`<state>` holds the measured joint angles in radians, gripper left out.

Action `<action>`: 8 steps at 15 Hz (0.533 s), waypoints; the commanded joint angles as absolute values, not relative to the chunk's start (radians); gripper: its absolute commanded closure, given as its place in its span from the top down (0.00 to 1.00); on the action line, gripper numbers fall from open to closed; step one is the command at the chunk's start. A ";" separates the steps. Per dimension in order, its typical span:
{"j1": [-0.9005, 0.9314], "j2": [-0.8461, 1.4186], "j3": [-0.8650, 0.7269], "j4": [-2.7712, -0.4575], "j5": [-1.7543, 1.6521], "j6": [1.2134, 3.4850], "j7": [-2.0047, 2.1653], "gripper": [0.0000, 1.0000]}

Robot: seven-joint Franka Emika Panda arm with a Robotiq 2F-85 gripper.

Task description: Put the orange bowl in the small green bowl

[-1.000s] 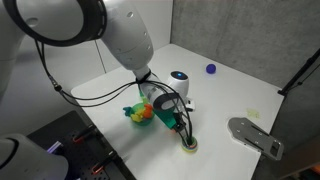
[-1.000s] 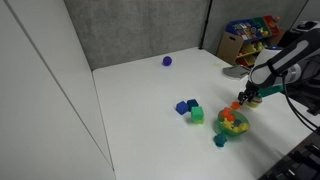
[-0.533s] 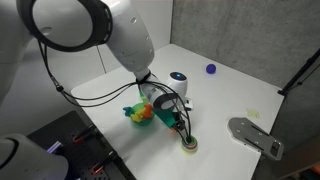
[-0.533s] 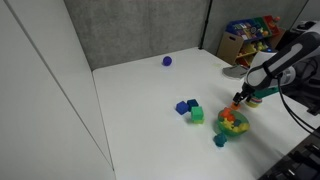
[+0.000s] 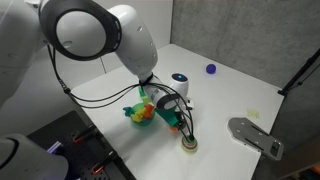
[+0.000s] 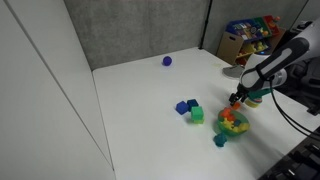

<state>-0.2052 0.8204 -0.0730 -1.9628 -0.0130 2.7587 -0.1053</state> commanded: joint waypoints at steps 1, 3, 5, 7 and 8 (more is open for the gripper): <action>-0.202 0.851 -0.072 -1.925 -0.022 2.767 -0.119 0.56; -0.200 0.840 -0.072 -1.930 -0.020 2.756 -0.117 0.40; -0.203 0.811 -0.074 -1.940 -0.019 2.744 -0.118 0.30; -0.214 0.778 -0.071 -1.948 -0.014 2.730 -0.124 0.30; -0.223 0.760 -0.068 -1.953 -0.009 2.720 -0.127 0.30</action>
<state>-0.2013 0.8242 -0.0744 -1.9376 -0.0130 2.7590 -0.1054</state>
